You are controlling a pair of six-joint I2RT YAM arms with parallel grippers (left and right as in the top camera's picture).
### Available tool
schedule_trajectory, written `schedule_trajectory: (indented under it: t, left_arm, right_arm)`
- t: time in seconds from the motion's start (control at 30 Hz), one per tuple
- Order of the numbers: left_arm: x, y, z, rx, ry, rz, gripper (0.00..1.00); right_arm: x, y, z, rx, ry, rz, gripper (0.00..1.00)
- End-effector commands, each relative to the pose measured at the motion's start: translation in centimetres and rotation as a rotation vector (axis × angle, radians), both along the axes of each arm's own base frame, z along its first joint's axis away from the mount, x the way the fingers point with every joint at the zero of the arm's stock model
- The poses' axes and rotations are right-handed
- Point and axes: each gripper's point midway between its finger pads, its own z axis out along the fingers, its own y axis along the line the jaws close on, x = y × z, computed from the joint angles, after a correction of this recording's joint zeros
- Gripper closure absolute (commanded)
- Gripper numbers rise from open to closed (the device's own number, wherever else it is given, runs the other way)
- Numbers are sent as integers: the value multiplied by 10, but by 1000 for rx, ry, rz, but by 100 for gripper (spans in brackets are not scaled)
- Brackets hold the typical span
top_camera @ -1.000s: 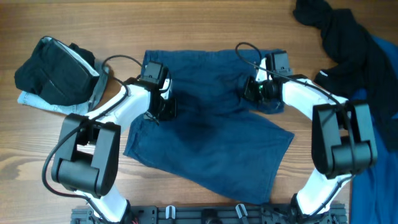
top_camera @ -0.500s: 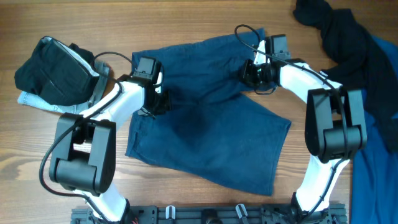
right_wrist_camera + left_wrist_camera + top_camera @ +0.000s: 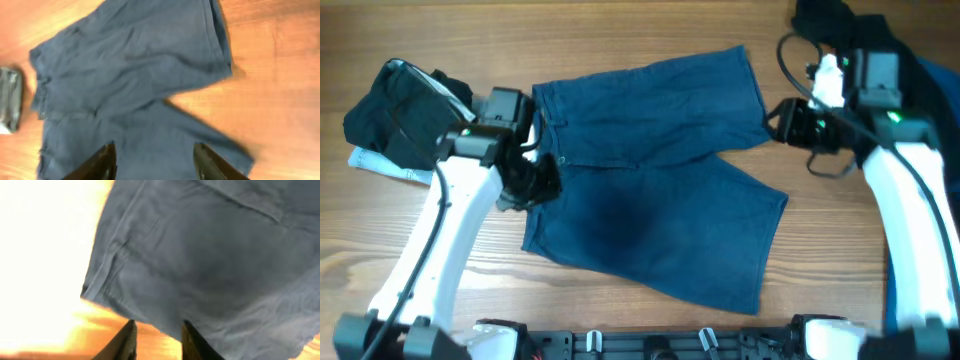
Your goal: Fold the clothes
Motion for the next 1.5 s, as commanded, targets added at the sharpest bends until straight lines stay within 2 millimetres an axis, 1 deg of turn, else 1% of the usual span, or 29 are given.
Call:
schedule_trajectory:
  t: [0.0, 0.1, 0.17, 0.2, 0.23, 0.3, 0.37, 0.43, 0.47, 0.53, 0.57, 0.6, 0.63, 0.67, 0.77, 0.83, 0.93, 0.97, 1.03, 1.07, 1.13, 1.27, 1.33, 1.37, 1.43, 1.47]
  left_arm:
    - [-33, 14, -17, 39, 65, 152, 65]
    - [-57, 18, -40, 50, 126, 215, 56]
    - [-71, 20, -59, 59, 166, 268, 46]
    - [-77, 21, -69, 62, 184, 299, 43]
    - [-81, 23, -77, 65, 193, 326, 41]
    - [-85, 29, -92, 71, 194, 379, 39]
    - [-87, 39, -107, 73, 187, 446, 40]
    - [-85, 50, -117, 72, 165, 503, 40]
    - [-83, 55, -122, 70, 151, 530, 41]
    - [-79, 60, -129, 34, 134, 583, 49]
    - [-79, 61, -130, 21, 136, 599, 54]
    - [-79, 63, -131, 21, 140, 610, 57]
    - [-79, 64, -131, 20, 141, 615, 62]
    - [-77, 64, -132, 19, 134, 616, 64]
    - [-65, 65, -134, 10, 89, 616, 65]
    - [-58, 66, -136, 5, 72, 616, 71]
    - [-60, 65, -140, 10, 92, 615, 74]
    - [-60, 65, -141, 11, 95, 615, 78]
    - [-54, 66, -144, 8, 76, 608, 92]
    - [-50, 66, -144, 5, 60, 608, 96]
    - [-44, 67, -145, 0, 40, 607, 96]
    - [-44, 64, -145, -16, 42, 581, 96]
    - [-45, 63, -145, -15, 47, 579, 96]
    - [-45, 63, -144, -17, 49, 578, 96]
    - [-46, 62, -144, -22, 52, 578, 96]
    - [-46, 62, -144, -22, 52, 578, 96]
  right_arm:
    - [-39, 1, 25, -9, -5, -7, 46]
    - [-71, 3, 10, 14, 107, -28, 42]
    - [-89, 4, -2, 17, 185, -27, 36]
    - [-97, 5, -10, 19, 225, -24, 32]
    - [-104, 5, -16, 19, 259, -22, 27]
    - [-115, 11, -28, 45, 304, 14, 20]
    - [-127, 26, -38, 127, 342, 74, 18]
    - [-137, 31, -49, 157, 388, 81, 18]
    - [-141, 31, -55, 157, 405, 80, 18]
    - [-153, 32, -71, 161, 456, 82, 18]
    - [-159, 32, -78, 163, 476, 82, 18]
    - [-162, 32, -83, 164, 491, 83, 19]
    - [-166, 34, -87, 177, 501, 89, 19]
    - [-168, 36, -90, 187, 509, 90, 20]
    - [-171, 39, -93, 211, 516, 94, 22]
    - [-172, 40, -94, 214, 521, 94, 22]
    - [-173, 40, -93, 218, 524, 93, 23]
    - [-173, 40, -93, 218, 525, 92, 23]
    - [-173, 41, -93, 221, 524, 93, 23]
    - [-173, 42, -93, 224, 525, 96, 23]
    - [-175, 44, -93, 220, 528, 111, 24]
    - [-184, 58, -94, 205, 567, 142, 27]
    - [-195, 61, -103, 146, 627, 111, 27]
    - [-200, 60, -108, 115, 652, 95, 28]
    - [-214, 60, -118, 63, 708, 64, 37]
    - [-221, 60, -123, 51, 734, 56, 39]
